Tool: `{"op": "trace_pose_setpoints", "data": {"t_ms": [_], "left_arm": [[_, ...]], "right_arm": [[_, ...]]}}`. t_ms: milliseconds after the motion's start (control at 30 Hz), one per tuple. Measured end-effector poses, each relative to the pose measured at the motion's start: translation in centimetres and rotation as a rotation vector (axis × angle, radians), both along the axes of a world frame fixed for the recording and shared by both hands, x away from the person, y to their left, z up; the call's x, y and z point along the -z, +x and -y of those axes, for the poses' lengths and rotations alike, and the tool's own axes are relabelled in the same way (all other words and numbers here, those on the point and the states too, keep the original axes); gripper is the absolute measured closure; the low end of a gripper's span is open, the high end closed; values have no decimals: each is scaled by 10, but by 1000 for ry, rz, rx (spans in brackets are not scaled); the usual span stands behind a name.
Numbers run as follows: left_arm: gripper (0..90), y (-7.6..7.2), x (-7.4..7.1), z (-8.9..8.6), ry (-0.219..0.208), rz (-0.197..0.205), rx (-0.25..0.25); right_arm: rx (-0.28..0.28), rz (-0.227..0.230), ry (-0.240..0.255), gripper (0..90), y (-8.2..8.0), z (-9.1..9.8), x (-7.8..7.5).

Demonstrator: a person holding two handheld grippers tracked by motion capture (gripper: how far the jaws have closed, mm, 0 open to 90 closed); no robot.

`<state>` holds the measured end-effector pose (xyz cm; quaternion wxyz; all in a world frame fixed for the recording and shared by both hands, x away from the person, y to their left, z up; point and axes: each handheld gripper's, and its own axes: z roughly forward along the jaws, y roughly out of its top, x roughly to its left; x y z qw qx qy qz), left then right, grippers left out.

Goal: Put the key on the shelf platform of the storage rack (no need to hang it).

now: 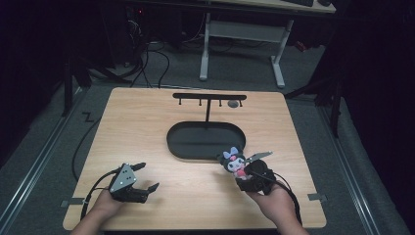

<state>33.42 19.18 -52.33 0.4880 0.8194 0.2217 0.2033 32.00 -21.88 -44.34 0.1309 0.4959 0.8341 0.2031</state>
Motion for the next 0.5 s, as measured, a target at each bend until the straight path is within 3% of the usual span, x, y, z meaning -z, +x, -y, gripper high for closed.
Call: {"op": "trace_pose_setpoints", "data": {"t_ms": [500], "left_arm": [[154, 0, 0, -1, -9, 2, -1]], "right_arm": [[21, 19, 12, 505, 21, -4, -5]]}}
